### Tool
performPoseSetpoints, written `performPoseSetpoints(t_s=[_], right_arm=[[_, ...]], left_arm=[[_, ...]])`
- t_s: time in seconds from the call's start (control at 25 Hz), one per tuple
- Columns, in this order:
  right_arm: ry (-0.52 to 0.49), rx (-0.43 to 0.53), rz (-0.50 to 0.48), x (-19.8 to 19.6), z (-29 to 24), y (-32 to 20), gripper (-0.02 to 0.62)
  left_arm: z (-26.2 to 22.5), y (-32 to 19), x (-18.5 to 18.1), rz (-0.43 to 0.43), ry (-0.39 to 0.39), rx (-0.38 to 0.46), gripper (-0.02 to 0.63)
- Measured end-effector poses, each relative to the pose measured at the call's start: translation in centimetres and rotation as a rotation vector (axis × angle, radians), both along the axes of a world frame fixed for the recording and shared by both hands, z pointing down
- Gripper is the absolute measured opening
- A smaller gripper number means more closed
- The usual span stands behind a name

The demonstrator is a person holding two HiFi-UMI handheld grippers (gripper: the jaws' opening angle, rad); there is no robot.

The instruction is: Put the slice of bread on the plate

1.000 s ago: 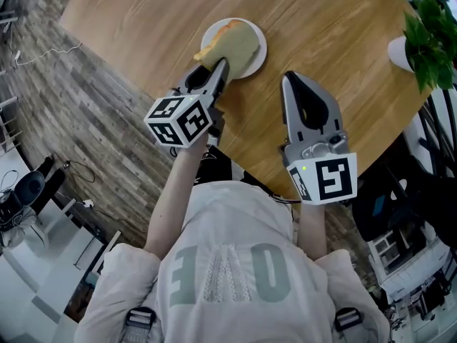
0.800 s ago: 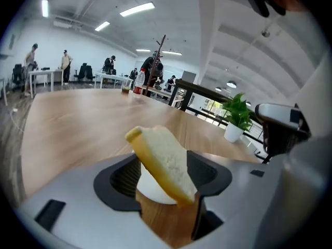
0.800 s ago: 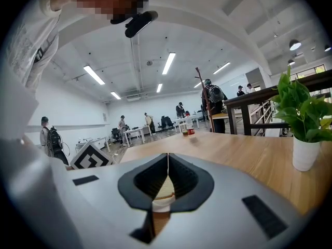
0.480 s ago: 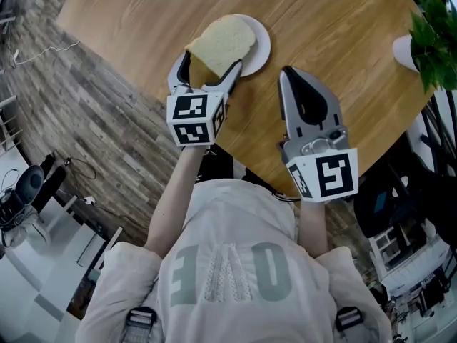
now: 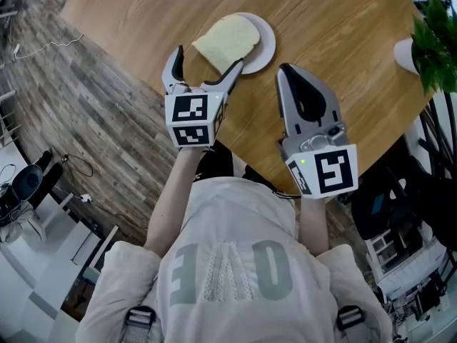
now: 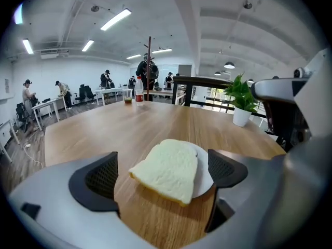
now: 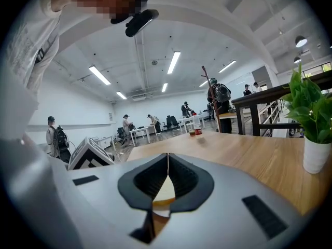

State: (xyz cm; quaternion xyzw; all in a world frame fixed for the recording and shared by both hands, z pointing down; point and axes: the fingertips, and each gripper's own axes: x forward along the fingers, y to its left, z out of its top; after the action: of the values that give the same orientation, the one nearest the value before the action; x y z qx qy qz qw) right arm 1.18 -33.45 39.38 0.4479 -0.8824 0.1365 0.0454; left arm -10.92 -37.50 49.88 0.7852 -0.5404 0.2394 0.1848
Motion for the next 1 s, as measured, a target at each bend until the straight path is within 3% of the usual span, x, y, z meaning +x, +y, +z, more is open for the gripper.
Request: performPoseSetpoints(t_s=[0.12, 0.24, 0.32, 0.4, 0.44, 0.48, 0.56, 0.6, 0.8, 1.0], right_arm=[[0.007, 0.022, -0.002, -0.6, -1.0, 0.5, 0.018], [0.022, 0.056, -0.009, -1.6, -2.2, 1.1, 0.018], [0.04, 0.079, -0.004, -2.1, -3.0, 1.5, 0.018], [0.047, 0.098, 0.008, -2.5, -3.9, 2.2, 0.018], [0.047, 0.104, 0.015, -2.8, -4.4, 2.6, 0.018], [0.046, 0.11, 0.021, -3.1, -4.9, 3.0, 0.018], [0.056, 0.128, 0.033, -3.7, -6.0, 3.7, 0.018], [0.065, 0.143, 0.039, -3.9, -6.5, 3.9, 0.018], [0.094, 0.239, 0.05, -4.4, -9.2, 4.5, 0.018], [0.114, 0.308, 0.057, -5.4, -11.4, 5.7, 0.018]], left_arm=[[-2.2, 0.3, 0.9, 0.064, 0.054, 0.044, 0.523], [-6.0, 0.7, 0.9, 0.095, 0.104, 0.167, 0.522], [-8.7, 1.3, 1.2, 0.132, 0.18, 0.229, 0.518], [-11.5, 1.8, 1.3, 0.166, 0.237, 0.294, 0.476], [-12.8, 2.1, 1.1, 0.185, 0.237, 0.333, 0.421], [-14.0, 2.5, 0.8, 0.203, 0.221, 0.373, 0.326], [-16.4, 2.9, -0.3, 0.212, 0.172, 0.456, 0.059], [-17.6, 2.9, -0.8, 0.203, 0.148, 0.495, 0.021], [-22.1, 3.5, -2.4, 0.154, 0.121, 0.626, 0.009], [-24.4, 5.5, -3.8, 0.147, 0.149, 0.676, 0.009]])
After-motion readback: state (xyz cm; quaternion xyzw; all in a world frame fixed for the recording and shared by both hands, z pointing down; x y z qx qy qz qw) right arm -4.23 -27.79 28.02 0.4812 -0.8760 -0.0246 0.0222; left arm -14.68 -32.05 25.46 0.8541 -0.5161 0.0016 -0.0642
